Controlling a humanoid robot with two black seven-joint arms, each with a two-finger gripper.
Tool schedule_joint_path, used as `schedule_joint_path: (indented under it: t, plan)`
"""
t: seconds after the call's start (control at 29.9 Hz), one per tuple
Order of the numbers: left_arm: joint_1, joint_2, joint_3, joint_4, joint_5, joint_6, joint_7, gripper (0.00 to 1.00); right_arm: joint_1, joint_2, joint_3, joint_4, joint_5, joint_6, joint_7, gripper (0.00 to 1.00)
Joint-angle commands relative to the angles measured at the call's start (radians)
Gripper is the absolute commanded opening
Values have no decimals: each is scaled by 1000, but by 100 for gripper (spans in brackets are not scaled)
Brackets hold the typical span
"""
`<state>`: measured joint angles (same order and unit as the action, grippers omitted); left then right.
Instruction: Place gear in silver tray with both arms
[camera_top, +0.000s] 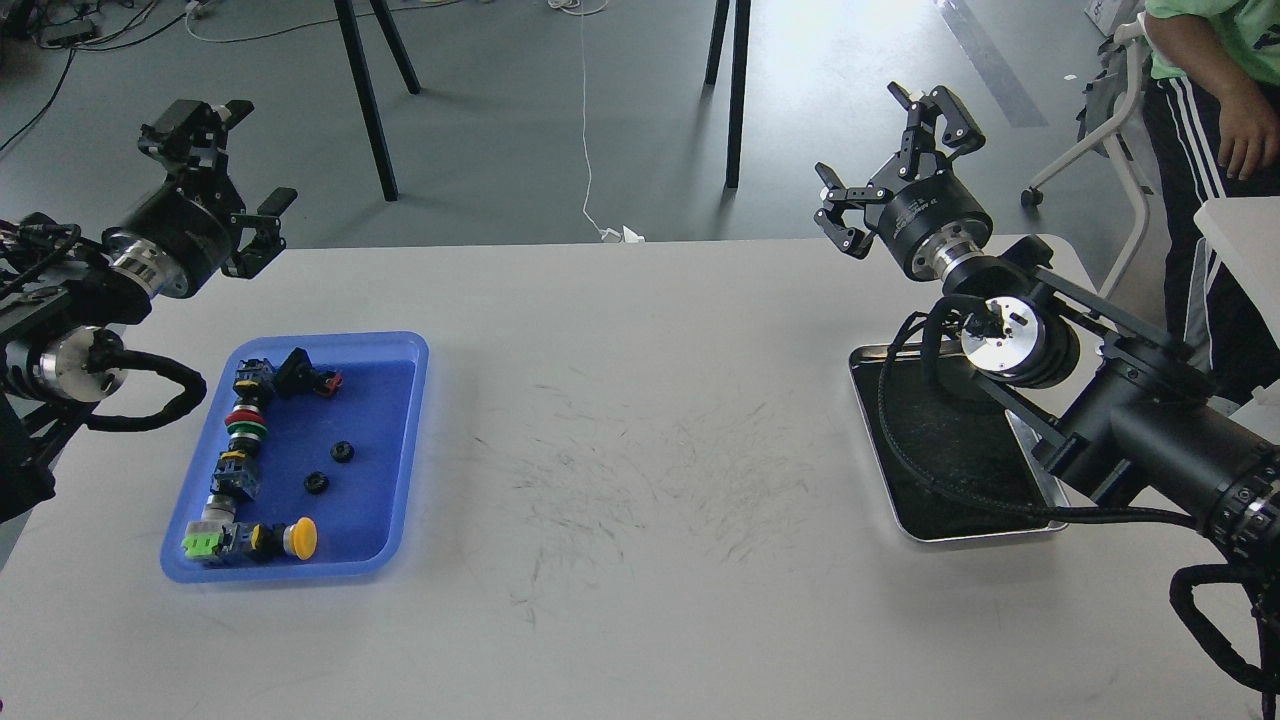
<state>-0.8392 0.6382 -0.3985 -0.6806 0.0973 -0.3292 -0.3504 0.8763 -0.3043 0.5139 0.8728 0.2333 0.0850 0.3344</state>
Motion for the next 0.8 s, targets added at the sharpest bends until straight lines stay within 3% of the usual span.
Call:
schedule_joint_path:
  t: [0.0, 0.2, 0.5, 0.6, 0.67, 0.7, 0.77]
  plan:
    - [6, 8, 0, -8, 1, -8, -15, 98, -2, -2, 0, 0, 0, 1, 0, 99]
    - [11, 12, -54, -10, -34, -100, -131, 98, -7, 5, 3, -14, 0, -1, 0, 99]
    - [51, 21, -152, -33, -36, -126, -138, 98, -11, 8, 9, -12, 0, -1, 2, 99]
    - [63, 21, -152, -37, -38, -159, -127, 98, -11, 14, 9, -12, 0, -2, 2, 99]
    - [61, 8, -141, -31, -30, -130, -110, 98, -11, 16, 9, -12, 0, -2, 2, 99]
    - [63, 9, -140, -31, -24, -105, -90, 98, -11, 16, 9, -12, 0, -2, 2, 99]
    - [61, 8, -108, -34, -21, -62, -8, 98, -11, 16, 8, -12, 0, -2, 2, 99]
